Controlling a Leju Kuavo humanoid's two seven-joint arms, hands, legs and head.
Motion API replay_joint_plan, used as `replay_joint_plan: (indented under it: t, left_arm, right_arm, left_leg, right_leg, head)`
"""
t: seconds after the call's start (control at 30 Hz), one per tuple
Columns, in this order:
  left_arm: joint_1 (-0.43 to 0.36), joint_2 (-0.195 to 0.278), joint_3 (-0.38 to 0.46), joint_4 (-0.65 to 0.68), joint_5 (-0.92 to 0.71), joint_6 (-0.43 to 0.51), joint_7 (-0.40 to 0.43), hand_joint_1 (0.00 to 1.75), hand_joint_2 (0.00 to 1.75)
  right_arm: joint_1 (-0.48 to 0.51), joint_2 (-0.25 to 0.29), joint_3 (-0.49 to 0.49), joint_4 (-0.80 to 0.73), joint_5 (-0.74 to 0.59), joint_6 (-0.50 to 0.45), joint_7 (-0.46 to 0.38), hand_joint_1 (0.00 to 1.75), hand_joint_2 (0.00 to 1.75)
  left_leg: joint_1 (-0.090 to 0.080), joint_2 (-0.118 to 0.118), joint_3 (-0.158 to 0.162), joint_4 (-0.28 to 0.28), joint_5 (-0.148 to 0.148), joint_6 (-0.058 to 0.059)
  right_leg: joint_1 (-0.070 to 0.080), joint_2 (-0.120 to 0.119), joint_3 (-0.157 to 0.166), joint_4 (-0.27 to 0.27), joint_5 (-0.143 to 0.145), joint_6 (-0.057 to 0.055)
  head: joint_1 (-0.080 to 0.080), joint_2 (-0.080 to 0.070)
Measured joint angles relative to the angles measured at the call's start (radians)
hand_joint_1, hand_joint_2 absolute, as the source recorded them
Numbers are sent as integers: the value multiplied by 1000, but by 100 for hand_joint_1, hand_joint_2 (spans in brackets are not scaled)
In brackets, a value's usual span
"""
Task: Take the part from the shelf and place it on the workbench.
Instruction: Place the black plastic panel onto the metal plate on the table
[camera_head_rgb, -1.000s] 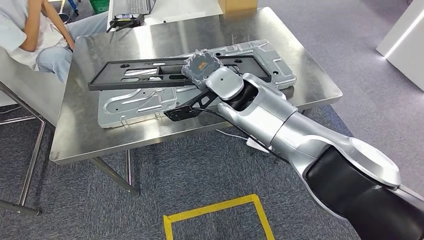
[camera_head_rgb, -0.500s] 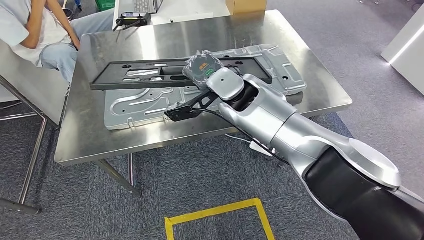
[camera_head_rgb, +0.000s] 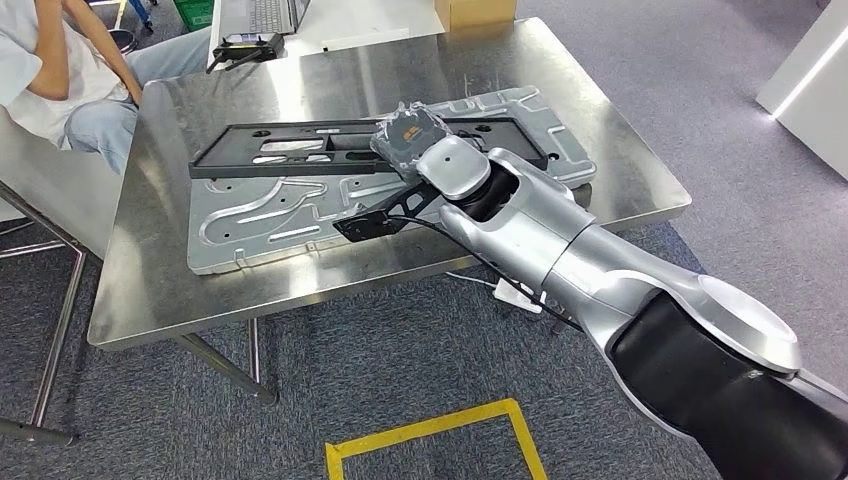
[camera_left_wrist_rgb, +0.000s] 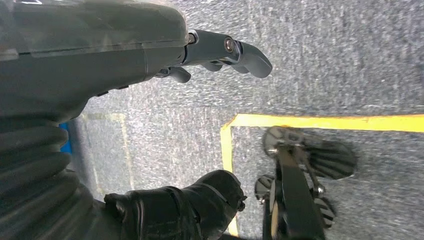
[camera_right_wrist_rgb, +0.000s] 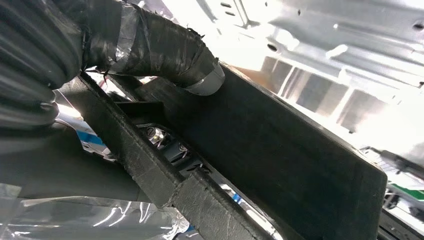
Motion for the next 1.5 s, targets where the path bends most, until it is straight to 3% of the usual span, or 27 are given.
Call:
replay_joint_plan:
  t: [0.07, 0.2, 0.27, 0.33, 0.4, 0.43, 0.47, 0.5, 0.57, 0.63, 0.7, 0.8, 0.9, 0.93, 0.97, 1.0, 1.03, 1.1, 1.17, 1.27, 1.33, 1.43, 1.47, 1.5]
  left_arm:
    - [0, 0, 0, 0, 0, 0, 0, 0, 175]
    - [-1, 0, 0, 0, 0, 1, 0, 0, 175]
    - [-3, 0, 0, 0, -2, 2, 0, 0, 175]
    - [-4, 0, 0, 0, -6, 3, -1, 0, 175]
    - [-4, -1, 0, 0, -8, 2, -2, 0, 175]
    - [-4, -1, 0, 0, -8, 2, -2, 0, 175]
    - [-4, -1, 0, 0, -8, 2, -2, 0, 175]
    - [-3, -1, 0, 0, -8, 1, -2, 0, 175]
    - [-2, -1, 0, 0, -8, 1, -2, 0, 175]
    - [-2, 0, 0, 0, -9, 0, -2, 0, 175]
    - [-4, 0, 0, 0, -9, 1, -2, 0, 175]
    - [-3, 0, 0, 0, -10, 3, -2, 0, 175]
    - [-5, 0, 0, 0, -11, 7, -3, 0, 175]
    - [-5, 0, 0, 0, -11, 9, -3, 0, 175]
    - [-4, 0, 0, 0, -11, 9, -3, 0, 175]
    - [-2, 0, 0, 0, -11, 10, -3, 0, 175]
    - [-1, 0, 0, 0, -11, 10, -3, 0, 175]
    - [-1, 0, 0, 0, -11, 11, -3, 0, 175]
    - [-3, 0, 0, 0, -11, 12, -3, 0, 175]
    - [-5, 0, 0, 0, -11, 12, -3, 0, 175]
    - [-4, 0, 0, 0, -11, 12, -1, 0, 175]
    - [-4, 0, 0, 0, -11, 13, 0, 0, 175]
    - [-4, 0, 0, 0, -11, 13, 0, 0, 175]
    - [-4, 0, 0, 0, -11, 13, 0, 0, 175]
  right_arm:
    - [0, 0, 0, 0, 0, 0, 0, 175, 175]
    - [-1, -1, 0, 0, 0, 0, 2, 175, 175]
    - [-3, -3, 0, -1, -1, 1, 3, 175, 175]
    - [-4, -7, 1, -1, -3, 2, 3, 175, 175]
    - [-2, -9, 1, -2, -3, 4, 4, 175, 175]
    - [0, -10, 1, -1, -3, 4, 4, 175, 175]
    - [3, -10, 1, -1, -3, 5, 4, 175, 175]
    - [6, -11, 2, -1, -4, 5, 3, 175, 175]
    - [8, -14, 2, -1, -4, 6, 4, 175, 175]
    - [6, -15, 3, -2, -4, 6, 4, 175, 175]
    - [5, -17, 3, -5, -4, 6, 4, 175, 175]
    - [5, -19, 4, -6, -4, 6, 7, 175, 175]
    - [7, -19, 4, -6, -5, 5, 9, 175, 175]
    - [9, -19, 4, -6, -5, 5, 9, 175, 175]
    - [12, -19, 4, -6, -5, 5, 9, 175, 175]
    - [15, -19, 4, -6, -5, 5, 9, 175, 175]
    - [17, -19, 4, -6, -5, 4, 9, 175, 175]
    - [17, -19, 4, -6, -5, 4, 9, 175, 175]
    - [15, -20, 4, -6, -5, 4, 9, 175, 175]
    - [16, -20, 4, -6, -5, 4, 9, 175, 175]
    - [15, -20, 4, -7, -5, 3, 9, 175, 175]
    - [17, -23, 4, -6, -5, 3, 9, 175, 175]
    - [21, -24, 4, -6, -5, 3, 9, 175, 175]
    - [25, -26, 4, -6, -5, 3, 9, 175, 175]
  left_leg:
    - [0, 0, 12, -29, 12, 1]
    - [-4, -1, 23, -44, -3, 3]
    - [-7, -2, 35, -56, -11, 16]
    - [-5, -1, 44, -69, -13, 37]
    - [-4, 0, 51, -72, -17, 49]
    - [-5, 0, 52, -71, -20, 51]
    - [-5, -1, 54, -69, -24, 52]
    - [-6, -2, 57, -66, -28, 52]
    - [-6, -3, 64, -57, -40, 48]
    - [-10, -4, 65, -49, -50, 40]
    - [-13, -4, 64, -49, -54, 31]
    - [-12, -2, 58, -28, -72, 15]
    - [-8, 0, -24, 134, -142, 2]
    - [-6, 0, -57, 188, -155, -1]
    - [-5, 0, -77, 213, -150, -2]
    - [-4, 0, -81, 201, -125, -2]
    - [-4, 0, -65, 151, -85, -1]
    - [-5, 0, -12, 20, -17, 4]
    - [-10, -2, 21, -49, -4, 12]
    - [-9, -3, 32, -62, -11, 27]
    - [-4, -1, 44, -70, -13, 39]
    - [-5, -1, 55, -71, -23, 52]
    - [-6, -1, 58, -70, -27, 54]
    - [-6, -2, 62, -68, -31, 54]
  right_leg:
    - [0, 0, 2, 0, -1, 1]
    - [2, 0, 1, -1, -3, 4]
    - [5, -1, -3, 5, -10, 16]
    - [6, -4, -39, 79, -50, 31]
    - [7, -6, -110, 214, -103, 36]
    - [7, -6, -142, 264, -114, 36]
    - [7, -6, -158, 281, -106, 35]
    - [7, -6, -155, 260, -81, 33]
    - [8, -6, -103, 135, -6, 25]
    - [11, -5, -53, 31, 26, 19]
    - [14, -3, -41, 9, 21, 15]
    - [5, -1, -30, -3, 22, 5]
    - [1, -1, -17, -8, 16, -3]
    - [2, -1, -14, -7, 13, -4]
    - [2, 0, -10, -6, 8, -4]
    - [2, 0, -6, -4, 3, -4]
    - [1, 1, 0, -3, -2, -2]
    - [3, 2, 11, -1, -13, 4]
    - [6, 2, 14, -2, -19, 13]
    - [8, 0, 17, -4, -26, 27]
    - [9, -3, -7, 50, -55, 35]
    - [8, -5, -120, 245, -120, 40]
    - [8, -5, -151, 285, -122, 40]
    - [8, -5, -162, 285, -102, 39]
  head:
    - [0, 0]
    - [1, 0]
    - [2, 0]
    - [5, 0]
    - [7, 0]
    - [7, 0]
    - [7, 0]
    - [7, 0]
    - [7, 0]
    - [7, 0]
    - [6, 0]
    - [4, 0]
    - [0, 0]
    - [0, 0]
    - [0, 0]
    - [0, 0]
    - [0, 0]
    - [0, 0]
    - [0, 0]
    - [0, 0]
    - [4, 0]
    - [8, 0]
    - [8, 0]
    - [8, 0]
